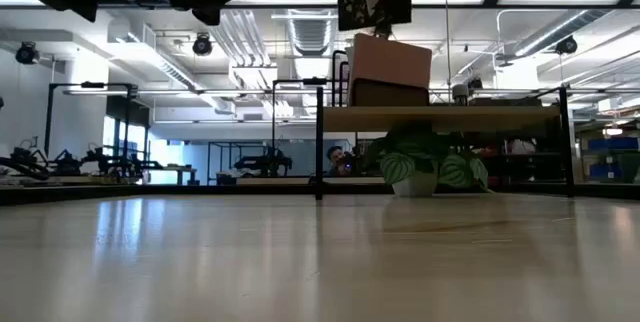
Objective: Stock shelves
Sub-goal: Put the black book into the black desk organizer on the shelf
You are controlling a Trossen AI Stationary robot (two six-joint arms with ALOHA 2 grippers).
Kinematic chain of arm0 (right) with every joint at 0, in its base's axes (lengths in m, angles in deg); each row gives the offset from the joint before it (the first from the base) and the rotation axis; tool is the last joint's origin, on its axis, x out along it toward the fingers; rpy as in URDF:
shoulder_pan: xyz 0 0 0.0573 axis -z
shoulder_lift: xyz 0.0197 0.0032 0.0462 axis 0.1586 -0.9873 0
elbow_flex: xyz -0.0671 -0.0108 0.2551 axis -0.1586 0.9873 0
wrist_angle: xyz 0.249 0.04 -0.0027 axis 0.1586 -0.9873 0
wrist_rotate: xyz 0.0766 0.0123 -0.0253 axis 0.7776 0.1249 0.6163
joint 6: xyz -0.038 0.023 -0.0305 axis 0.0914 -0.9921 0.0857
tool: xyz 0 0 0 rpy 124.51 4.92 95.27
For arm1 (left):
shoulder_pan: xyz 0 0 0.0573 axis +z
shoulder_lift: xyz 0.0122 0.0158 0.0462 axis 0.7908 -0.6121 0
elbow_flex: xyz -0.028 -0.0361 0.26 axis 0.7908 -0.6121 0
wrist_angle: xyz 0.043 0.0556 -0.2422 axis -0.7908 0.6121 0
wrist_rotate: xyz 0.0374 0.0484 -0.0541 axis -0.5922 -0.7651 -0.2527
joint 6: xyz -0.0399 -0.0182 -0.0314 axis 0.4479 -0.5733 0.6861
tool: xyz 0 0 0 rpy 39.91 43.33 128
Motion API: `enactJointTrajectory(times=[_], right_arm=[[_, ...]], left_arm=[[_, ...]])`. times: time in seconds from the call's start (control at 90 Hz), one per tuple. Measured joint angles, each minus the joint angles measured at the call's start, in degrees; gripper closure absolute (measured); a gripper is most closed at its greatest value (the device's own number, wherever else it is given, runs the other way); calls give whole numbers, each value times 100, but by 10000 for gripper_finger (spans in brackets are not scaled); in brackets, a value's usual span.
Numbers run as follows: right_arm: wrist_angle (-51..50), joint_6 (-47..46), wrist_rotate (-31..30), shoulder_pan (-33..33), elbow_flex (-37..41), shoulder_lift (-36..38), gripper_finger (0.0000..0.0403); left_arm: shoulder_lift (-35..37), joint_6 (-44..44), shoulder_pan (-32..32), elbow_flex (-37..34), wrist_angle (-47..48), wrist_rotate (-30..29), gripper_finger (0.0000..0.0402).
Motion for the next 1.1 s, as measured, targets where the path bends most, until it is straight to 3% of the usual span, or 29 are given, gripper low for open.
enactJointTrajectory(times=[0.211,0.344,0.489,0.833,1.1], right_arm=[[185,117,153,338,0,-263,373],[202,293,201,505,1,-374,373],[220,434,1010,774,2,-384,373],[194,598,2099,1361,2,-698,373],[-41,983,2271,1498,4,-953,373]], left_arm=[[-517,-172,0,0,-621,-156,303],[-804,-207,7,0,-878,-578,303],[-974,-208,36,0,-954,-930,303],[-1202,-208,153,0,-1507,-955,303],[-1273,-208,197,0,-1572,-955,303]])
